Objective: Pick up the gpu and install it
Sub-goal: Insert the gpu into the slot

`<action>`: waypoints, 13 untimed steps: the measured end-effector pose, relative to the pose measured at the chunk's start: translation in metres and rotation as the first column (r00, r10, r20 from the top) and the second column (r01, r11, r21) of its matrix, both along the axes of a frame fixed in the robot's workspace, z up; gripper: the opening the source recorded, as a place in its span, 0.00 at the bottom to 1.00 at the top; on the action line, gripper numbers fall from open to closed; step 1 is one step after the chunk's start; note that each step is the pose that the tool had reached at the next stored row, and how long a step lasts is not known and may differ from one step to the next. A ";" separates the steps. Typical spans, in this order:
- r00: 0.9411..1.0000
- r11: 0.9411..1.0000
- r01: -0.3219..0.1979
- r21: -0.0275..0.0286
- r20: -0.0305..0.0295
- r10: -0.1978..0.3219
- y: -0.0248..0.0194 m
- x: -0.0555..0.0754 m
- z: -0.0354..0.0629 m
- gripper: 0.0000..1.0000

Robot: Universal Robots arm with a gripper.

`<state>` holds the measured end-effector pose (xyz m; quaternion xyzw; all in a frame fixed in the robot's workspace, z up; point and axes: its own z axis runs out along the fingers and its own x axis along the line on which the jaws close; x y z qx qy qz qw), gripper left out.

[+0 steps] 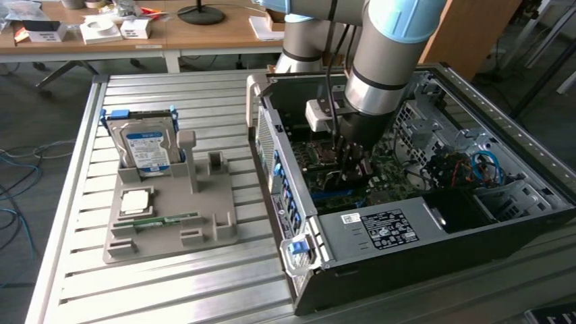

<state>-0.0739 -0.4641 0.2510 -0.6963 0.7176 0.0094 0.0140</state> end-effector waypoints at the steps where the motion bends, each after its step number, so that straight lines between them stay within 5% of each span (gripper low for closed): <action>1: 1.000 1.000 0.000 0.000 0.000 0.000 0.0005 0.000 0.0000 0.26; 13: 1.000 1.000 0.000 0.000 0.000 0.000 0.0011 0.000 -0.0016 0.26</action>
